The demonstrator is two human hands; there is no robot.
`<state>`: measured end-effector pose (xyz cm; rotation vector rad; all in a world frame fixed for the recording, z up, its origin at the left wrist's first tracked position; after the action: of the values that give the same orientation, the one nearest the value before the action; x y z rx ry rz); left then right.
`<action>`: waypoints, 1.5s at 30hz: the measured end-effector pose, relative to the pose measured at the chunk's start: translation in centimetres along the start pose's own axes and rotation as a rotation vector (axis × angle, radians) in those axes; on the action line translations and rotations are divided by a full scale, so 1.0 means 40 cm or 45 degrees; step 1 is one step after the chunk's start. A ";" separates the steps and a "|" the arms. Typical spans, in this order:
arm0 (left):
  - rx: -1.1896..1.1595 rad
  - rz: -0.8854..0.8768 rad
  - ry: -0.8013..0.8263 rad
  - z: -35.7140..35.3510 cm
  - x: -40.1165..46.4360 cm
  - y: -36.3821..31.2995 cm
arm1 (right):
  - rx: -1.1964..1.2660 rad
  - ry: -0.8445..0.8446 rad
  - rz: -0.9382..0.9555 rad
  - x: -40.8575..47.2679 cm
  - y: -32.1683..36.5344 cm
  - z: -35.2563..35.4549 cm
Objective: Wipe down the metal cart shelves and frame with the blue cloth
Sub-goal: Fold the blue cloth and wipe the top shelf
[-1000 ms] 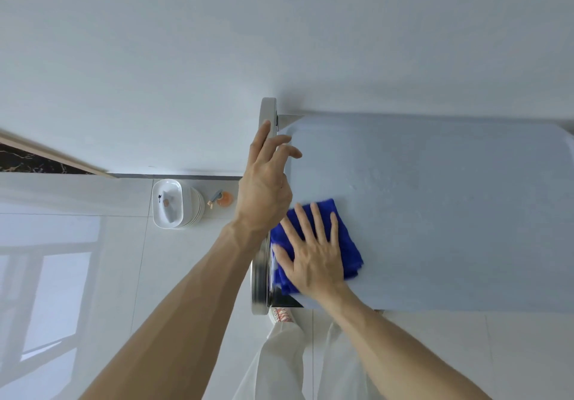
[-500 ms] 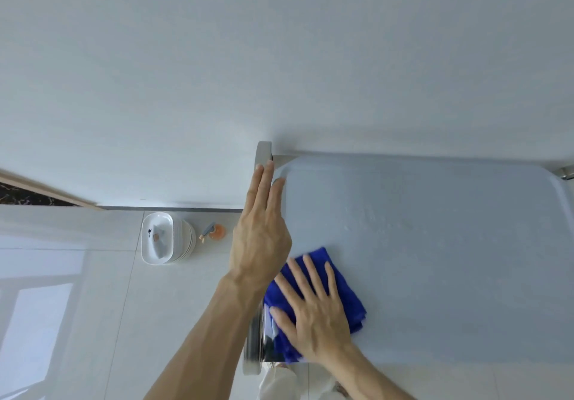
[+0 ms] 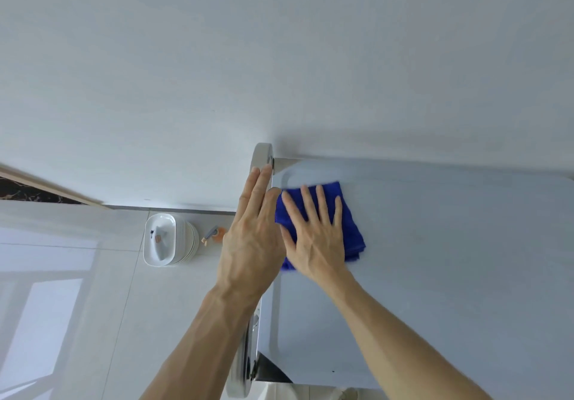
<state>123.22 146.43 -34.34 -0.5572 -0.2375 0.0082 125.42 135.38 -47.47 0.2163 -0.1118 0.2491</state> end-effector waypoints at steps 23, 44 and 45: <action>0.170 -0.066 -0.020 -0.020 -0.004 -0.002 | -0.146 -0.134 -0.129 0.103 -0.352 0.060; 0.360 -0.093 0.012 -0.012 -0.010 -0.032 | -0.204 -0.074 -0.176 -0.272 -0.486 0.151; 0.421 -0.122 0.009 -0.012 -0.013 -0.032 | -0.245 -0.030 -0.230 -0.275 -0.507 0.152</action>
<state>122.77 145.04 -34.18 -0.2165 -0.2495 -0.0471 119.52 112.26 -47.07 0.0373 -0.1383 0.0550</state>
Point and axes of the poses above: each hand's wrist, its own x-axis towards the middle knuckle, its own z-axis out of the back of the hand, y = z × x, the point moved 6 cm from there along x, towards the middle knuckle, and after that the axes turned 10 degrees about -y, right-handed, at the moved point
